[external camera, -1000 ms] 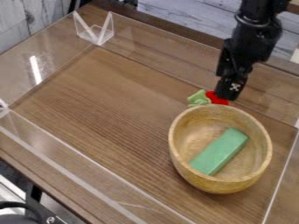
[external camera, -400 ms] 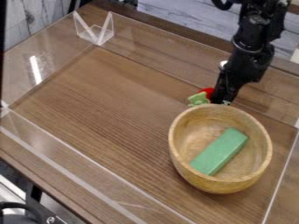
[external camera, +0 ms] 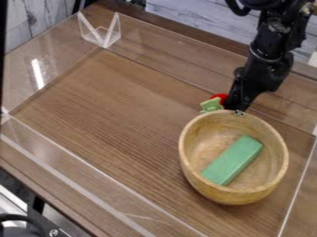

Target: Move the red object to the left side of the table

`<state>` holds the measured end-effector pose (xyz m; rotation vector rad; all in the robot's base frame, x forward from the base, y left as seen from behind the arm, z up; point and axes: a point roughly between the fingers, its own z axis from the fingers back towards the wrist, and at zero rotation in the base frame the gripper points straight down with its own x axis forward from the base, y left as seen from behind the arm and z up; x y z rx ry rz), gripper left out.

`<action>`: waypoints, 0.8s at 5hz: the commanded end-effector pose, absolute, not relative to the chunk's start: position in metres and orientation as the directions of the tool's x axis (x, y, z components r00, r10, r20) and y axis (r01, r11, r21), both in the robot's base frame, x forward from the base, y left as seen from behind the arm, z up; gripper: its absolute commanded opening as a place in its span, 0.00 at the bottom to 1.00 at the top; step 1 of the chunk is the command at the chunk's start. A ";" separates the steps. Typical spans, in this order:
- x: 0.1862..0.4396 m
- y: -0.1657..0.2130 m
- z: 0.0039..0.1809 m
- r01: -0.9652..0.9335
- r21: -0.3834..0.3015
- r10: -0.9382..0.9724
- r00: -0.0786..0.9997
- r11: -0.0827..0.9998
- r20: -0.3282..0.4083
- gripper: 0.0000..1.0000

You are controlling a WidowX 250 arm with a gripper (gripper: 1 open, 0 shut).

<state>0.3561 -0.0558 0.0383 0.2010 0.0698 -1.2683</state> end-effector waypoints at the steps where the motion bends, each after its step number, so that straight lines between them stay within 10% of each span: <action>1: 0.361 -0.055 0.063 0.939 0.185 -0.937 0.318 0.290 -0.147 0.00; 2: 0.364 -0.048 0.071 0.937 0.214 -0.938 0.310 0.274 -0.154 0.00; 3: 0.368 -0.042 0.073 0.940 0.230 -0.944 0.292 0.253 -0.154 1.00; 4: 0.375 -0.050 0.068 0.938 0.246 -0.946 0.286 0.244 -0.151 1.00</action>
